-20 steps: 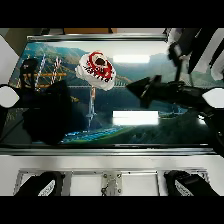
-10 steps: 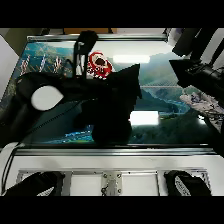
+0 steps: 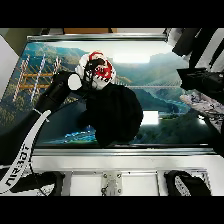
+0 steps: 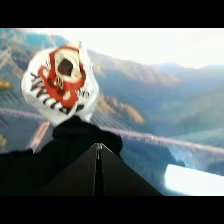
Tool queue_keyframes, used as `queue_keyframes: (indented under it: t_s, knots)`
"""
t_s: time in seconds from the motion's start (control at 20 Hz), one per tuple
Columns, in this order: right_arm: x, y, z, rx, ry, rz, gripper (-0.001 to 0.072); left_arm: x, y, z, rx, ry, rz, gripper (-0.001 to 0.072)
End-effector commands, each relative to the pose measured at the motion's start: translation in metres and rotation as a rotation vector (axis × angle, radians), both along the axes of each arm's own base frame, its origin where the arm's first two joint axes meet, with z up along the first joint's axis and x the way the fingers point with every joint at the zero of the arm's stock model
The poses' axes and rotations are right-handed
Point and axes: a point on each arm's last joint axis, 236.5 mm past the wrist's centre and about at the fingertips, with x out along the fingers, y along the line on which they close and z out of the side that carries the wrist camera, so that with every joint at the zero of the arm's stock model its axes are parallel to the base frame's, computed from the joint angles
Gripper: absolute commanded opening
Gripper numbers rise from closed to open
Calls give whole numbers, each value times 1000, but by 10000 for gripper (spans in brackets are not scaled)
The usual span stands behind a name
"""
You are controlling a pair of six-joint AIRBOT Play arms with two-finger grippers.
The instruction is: Fold the clothes and pants, and hang the long-sleeved shirts on hangers.
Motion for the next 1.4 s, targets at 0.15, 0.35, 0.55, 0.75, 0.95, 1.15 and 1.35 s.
queue_keyframes:
  t_s: [0.15, 0.35, 0.55, 0.75, 0.95, 1.15, 1.35]
  knots:
    - [-10, 11, -84, -32, 316, 115, 22, -27, 101, -88, 4, 299, 210, 718]
    - [-3, 10, -124, -7, 434, 122, 19, -51, 152, -119, -6, 422, 327, 718]
    - [-1, 10, -151, 20, 514, 115, 19, -61, 137, -121, -142, 431, 255, 718]
    - [0, 10, -171, 44, 575, 103, 20, -40, 169, -128, -138, 389, 411, 718]
    - [2, 6, -208, 84, 661, 58, 19, -51, 163, -147, -139, 474, 400, 717]
    - [2, 6, -249, 122, 760, 24, 54, -50, 141, -165, -107, 463, 352, 716]
    - [2, 20, -291, 142, 865, 44, 472, -42, 132, -167, -93, 426, 336, 45]
